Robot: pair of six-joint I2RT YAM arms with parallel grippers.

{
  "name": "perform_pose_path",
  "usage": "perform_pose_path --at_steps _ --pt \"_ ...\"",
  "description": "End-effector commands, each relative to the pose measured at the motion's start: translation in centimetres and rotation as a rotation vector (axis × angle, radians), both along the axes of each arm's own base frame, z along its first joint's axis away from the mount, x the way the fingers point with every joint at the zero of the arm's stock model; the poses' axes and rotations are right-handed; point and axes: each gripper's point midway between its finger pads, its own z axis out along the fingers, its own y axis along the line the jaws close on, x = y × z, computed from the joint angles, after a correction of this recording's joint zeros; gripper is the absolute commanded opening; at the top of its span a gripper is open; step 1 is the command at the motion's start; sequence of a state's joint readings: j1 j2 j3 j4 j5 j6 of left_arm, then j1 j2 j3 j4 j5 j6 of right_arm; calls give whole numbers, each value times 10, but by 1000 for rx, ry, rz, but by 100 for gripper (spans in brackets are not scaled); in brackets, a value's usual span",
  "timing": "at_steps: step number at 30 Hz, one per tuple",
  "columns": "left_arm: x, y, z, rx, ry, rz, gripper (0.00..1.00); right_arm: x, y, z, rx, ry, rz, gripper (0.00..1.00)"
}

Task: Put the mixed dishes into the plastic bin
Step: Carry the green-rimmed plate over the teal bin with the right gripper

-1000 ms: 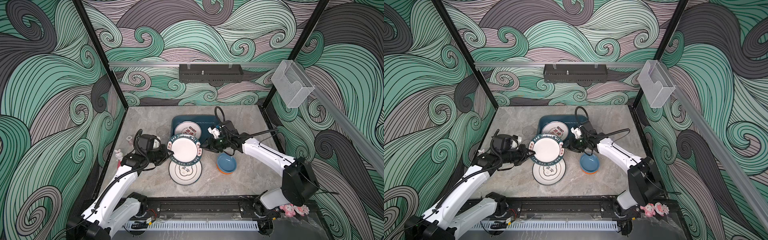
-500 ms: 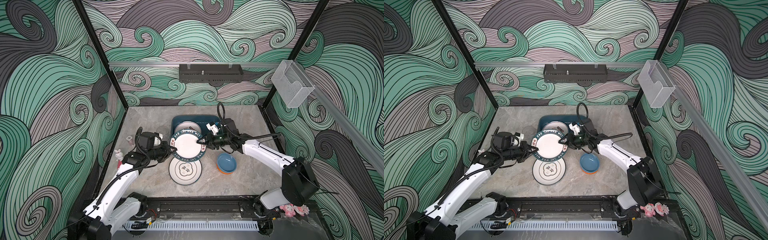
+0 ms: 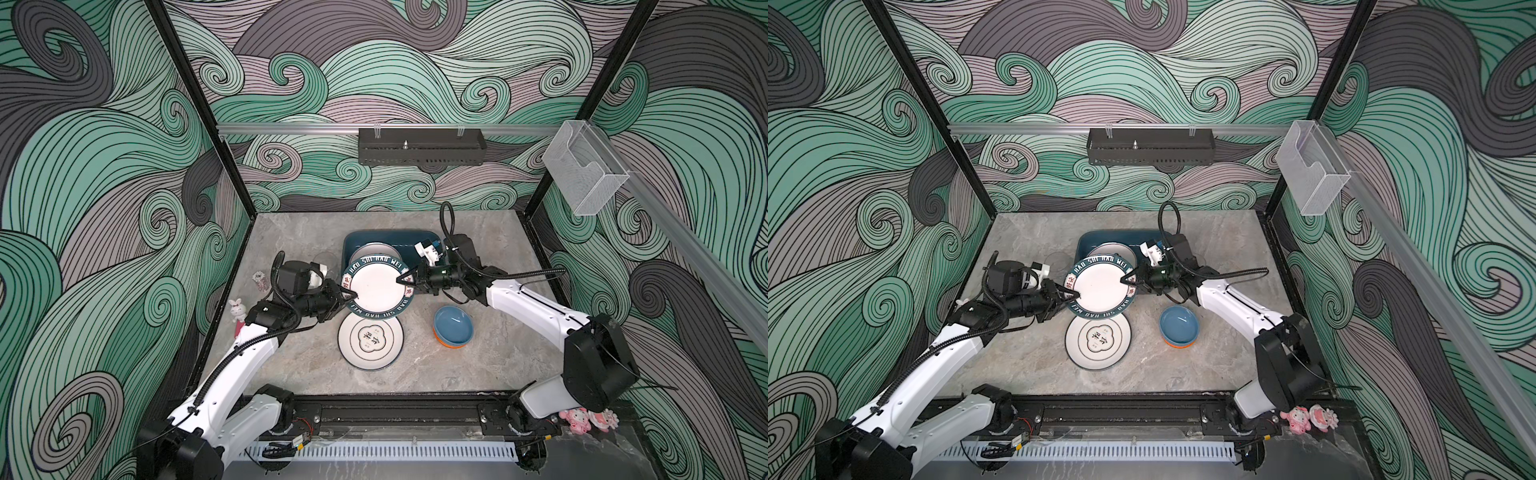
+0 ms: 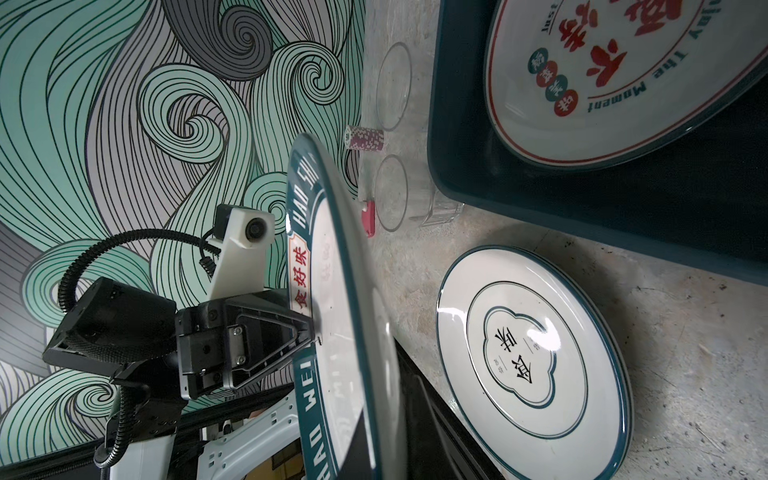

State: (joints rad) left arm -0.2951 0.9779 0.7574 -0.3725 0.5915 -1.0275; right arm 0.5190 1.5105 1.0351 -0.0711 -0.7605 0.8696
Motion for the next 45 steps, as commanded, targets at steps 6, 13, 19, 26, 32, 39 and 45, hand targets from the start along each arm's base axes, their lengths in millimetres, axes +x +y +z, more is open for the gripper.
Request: perform_pose_path --at_steps 6,13,19,26,32,39,45 --pt "3 5 17 20 -79 26 39 9 -13 9 -1 -49 -32 2" --pt "-9 21 5 98 -91 58 43 25 -27 9 -34 -62 -80 2" --pt "-23 35 -9 159 -88 76 44 48 -32 1 -97 -66 -117 2" --pt "-38 45 -27 192 -52 93 44 78 -28 -12 -144 -56 -154 2" --pt "-46 48 -37 195 -32 105 46 102 -23 -30 -198 -28 -170 2" --pt "-49 50 -45 193 -14 116 47 128 -18 -51 -244 -7 -201 2" --pt "-52 51 -50 197 0 118 47 147 -14 -68 -269 13 -222 2"
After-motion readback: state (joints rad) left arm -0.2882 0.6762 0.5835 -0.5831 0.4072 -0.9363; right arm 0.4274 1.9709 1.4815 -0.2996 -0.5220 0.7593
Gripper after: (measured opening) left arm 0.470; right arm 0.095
